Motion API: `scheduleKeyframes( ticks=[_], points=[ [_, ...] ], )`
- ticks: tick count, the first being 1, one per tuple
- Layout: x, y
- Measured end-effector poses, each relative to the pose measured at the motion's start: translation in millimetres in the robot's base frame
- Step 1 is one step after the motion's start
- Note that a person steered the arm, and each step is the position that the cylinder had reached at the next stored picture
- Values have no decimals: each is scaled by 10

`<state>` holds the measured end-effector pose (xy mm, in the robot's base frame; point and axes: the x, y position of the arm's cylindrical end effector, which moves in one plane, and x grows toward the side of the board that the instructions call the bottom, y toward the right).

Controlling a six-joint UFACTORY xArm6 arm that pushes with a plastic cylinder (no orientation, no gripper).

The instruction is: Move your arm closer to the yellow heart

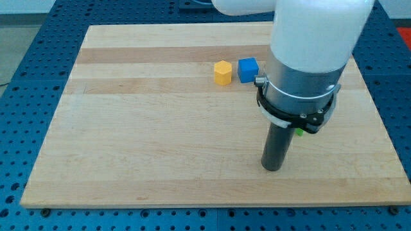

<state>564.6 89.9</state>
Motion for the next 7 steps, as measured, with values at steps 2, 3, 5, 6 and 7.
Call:
scheduleKeyframes(
  ticks=[2, 3, 5, 6, 7],
  points=[
    [543, -45],
    [542, -49],
    [545, 10],
    [538, 223],
    [478, 1067]
  ],
)
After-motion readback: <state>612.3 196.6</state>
